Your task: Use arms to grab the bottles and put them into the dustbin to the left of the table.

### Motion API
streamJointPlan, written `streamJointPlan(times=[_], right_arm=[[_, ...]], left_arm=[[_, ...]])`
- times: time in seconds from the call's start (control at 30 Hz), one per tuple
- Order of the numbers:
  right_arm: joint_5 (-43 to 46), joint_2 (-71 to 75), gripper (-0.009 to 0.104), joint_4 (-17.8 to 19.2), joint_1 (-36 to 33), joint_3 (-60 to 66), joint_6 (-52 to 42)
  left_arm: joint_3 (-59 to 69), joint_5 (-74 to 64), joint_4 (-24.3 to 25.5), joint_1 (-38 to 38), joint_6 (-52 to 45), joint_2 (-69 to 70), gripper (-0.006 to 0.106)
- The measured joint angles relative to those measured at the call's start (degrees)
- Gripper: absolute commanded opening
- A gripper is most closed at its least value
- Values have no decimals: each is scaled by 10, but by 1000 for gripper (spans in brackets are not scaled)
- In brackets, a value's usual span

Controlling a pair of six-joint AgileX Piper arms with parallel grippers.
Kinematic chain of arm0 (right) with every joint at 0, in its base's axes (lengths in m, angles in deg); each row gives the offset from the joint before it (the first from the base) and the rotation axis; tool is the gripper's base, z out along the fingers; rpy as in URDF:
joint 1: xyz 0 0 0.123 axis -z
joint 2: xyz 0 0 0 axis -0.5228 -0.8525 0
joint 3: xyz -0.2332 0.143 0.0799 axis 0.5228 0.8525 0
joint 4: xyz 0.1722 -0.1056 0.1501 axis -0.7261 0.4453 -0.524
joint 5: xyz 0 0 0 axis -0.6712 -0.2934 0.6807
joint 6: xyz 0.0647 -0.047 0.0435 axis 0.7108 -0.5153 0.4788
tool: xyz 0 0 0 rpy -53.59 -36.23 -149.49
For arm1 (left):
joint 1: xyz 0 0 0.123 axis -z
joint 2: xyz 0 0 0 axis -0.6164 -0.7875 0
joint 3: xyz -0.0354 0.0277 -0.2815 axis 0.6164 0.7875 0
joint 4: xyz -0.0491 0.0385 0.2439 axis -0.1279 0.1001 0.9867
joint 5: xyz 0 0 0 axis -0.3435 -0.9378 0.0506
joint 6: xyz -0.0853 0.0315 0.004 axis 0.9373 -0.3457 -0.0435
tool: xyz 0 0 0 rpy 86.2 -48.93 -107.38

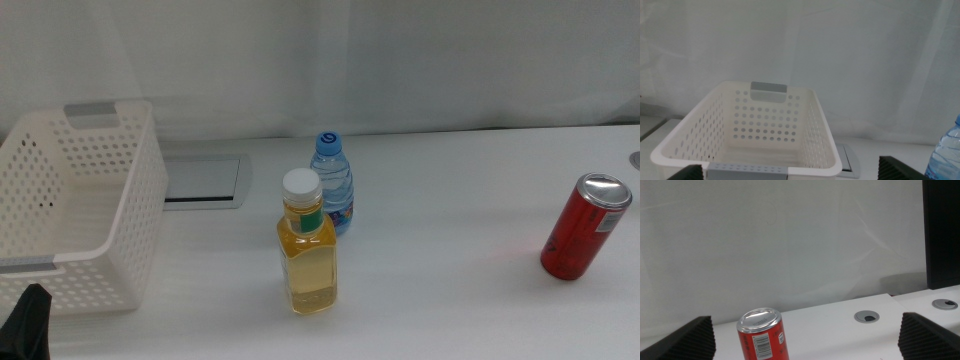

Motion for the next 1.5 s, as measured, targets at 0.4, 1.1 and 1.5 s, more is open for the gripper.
streamJointPlan(times=[0.4, 1.1, 1.5], right_arm=[[1, 0, 103, 0, 0, 0, 0], [2, 0, 103, 0, 0, 0, 0], [5, 0, 103, 0, 0, 0, 0]], left_arm=[[0, 67, 0, 0, 20, 0, 92], [-325, -58, 45, 3, 35, -206, 91], [-403, -60, 41, 190, -26, -323, 91]])
